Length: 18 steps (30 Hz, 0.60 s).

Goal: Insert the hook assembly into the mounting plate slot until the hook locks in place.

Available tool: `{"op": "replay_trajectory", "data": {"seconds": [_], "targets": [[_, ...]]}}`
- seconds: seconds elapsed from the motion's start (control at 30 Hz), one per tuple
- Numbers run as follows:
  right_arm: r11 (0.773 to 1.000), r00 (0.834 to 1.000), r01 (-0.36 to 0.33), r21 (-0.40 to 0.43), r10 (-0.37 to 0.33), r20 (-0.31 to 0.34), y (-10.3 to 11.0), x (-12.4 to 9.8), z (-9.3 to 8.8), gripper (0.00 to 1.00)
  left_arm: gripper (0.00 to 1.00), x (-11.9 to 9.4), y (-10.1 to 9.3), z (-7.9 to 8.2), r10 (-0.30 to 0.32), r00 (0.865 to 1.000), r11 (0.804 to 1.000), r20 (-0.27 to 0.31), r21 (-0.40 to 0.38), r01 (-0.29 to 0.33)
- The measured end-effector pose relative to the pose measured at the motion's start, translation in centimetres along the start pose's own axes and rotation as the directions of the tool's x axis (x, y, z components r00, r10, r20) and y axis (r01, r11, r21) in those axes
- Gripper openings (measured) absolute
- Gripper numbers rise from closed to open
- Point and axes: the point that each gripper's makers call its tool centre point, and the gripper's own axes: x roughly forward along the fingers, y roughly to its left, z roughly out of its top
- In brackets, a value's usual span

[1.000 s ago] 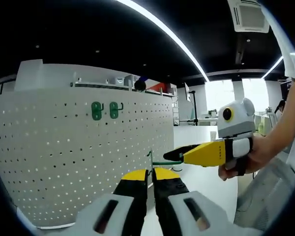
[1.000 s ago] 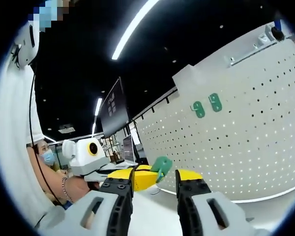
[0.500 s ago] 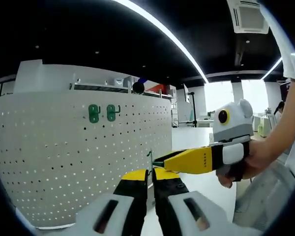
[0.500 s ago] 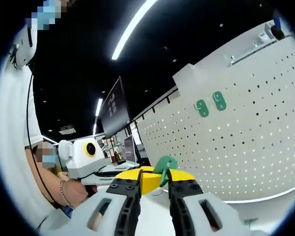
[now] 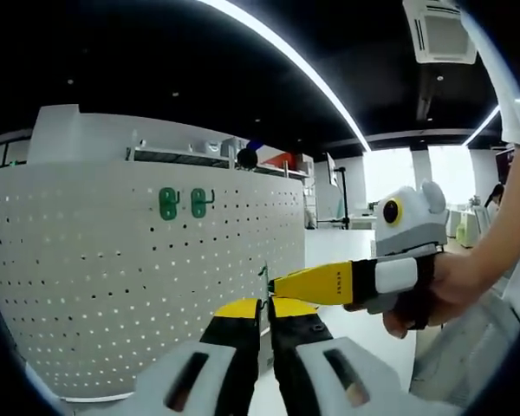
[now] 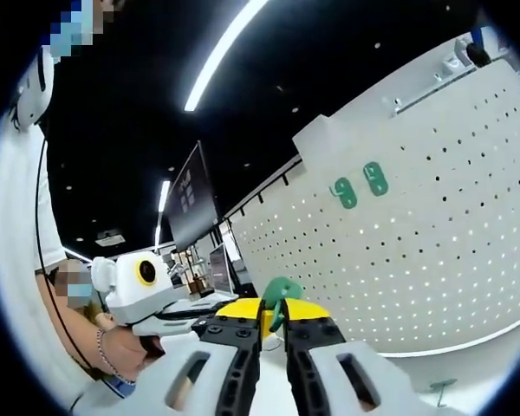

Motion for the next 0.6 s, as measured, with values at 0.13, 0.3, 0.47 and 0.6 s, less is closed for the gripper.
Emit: {"op": "replay_trajectory", "data": {"seconds": [0.13, 0.3, 0.47, 0.6], "targets": [[1.000, 1.000, 0.010, 0.000, -0.010, -0.010, -0.04, 0.18, -0.29, 0.02, 0.04, -0.02, 0.10, -0.14, 0.007, 1.000, 1.000, -0.007, -0.001, -0.007], [0.999, 0.999, 0.030, 0.033, -0.029, -0.016, -0.16, 0.16, -0.44, 0.01, 0.04, -0.08, 0.07, -0.24, 0.011, 1.000, 1.000, -0.010, -0.003, -0.011], [0.998, 0.999, 0.038, 0.048, -0.037, -0.021, -0.13, 0.18, -0.55, 0.01, 0.04, -0.12, 0.07, -0.37, 0.012, 1.000, 1.000, -0.014, -0.002, -0.012], [0.997, 0.999, 0.043, 0.062, -0.042, -0.024, -0.11, 0.16, -0.52, 0.00, 0.04, -0.13, 0.05, -0.34, 0.011, 1.000, 1.000, -0.014, 0.001, -0.011]]}}
